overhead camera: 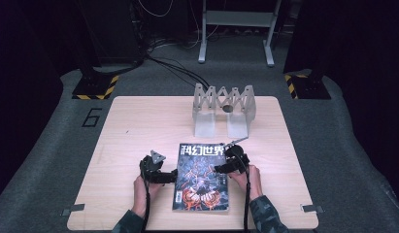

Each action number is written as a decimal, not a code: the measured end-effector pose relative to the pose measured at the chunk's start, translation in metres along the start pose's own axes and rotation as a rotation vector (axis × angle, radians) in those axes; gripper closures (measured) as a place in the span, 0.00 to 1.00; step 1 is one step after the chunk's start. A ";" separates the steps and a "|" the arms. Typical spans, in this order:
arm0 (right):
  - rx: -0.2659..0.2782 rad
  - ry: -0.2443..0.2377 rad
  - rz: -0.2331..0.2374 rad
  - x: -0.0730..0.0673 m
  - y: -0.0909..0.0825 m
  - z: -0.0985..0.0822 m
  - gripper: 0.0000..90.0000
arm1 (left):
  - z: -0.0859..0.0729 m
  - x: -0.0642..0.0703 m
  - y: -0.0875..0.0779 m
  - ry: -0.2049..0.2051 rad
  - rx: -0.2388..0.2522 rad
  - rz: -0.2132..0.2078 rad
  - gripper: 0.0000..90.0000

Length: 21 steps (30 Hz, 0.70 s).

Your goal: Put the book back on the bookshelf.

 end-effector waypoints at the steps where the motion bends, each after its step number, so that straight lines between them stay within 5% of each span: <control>1: 0.017 0.015 0.023 0.003 -0.001 -0.001 0.41 | 0.000 0.000 0.000 0.001 -0.001 -0.001 0.06; 8: 0.110 0.053 0.126 0.010 -0.012 -0.004 0.51 | 0.000 0.000 0.000 0.008 0.000 -0.004 0.06; 21: 0.167 0.052 0.149 0.014 -0.013 0.004 0.52 | 0.000 0.000 0.000 0.017 0.003 -0.019 0.07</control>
Point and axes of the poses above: each handheld gripper's, and its own axes: y roughly forward along the jaws, z roughly out of its top, x roughly to its right, the point moved 3 cm from there along y, roughly forward along the jaws, and after that the axes turned 2 degrees about -x, right-handed, at the moved point
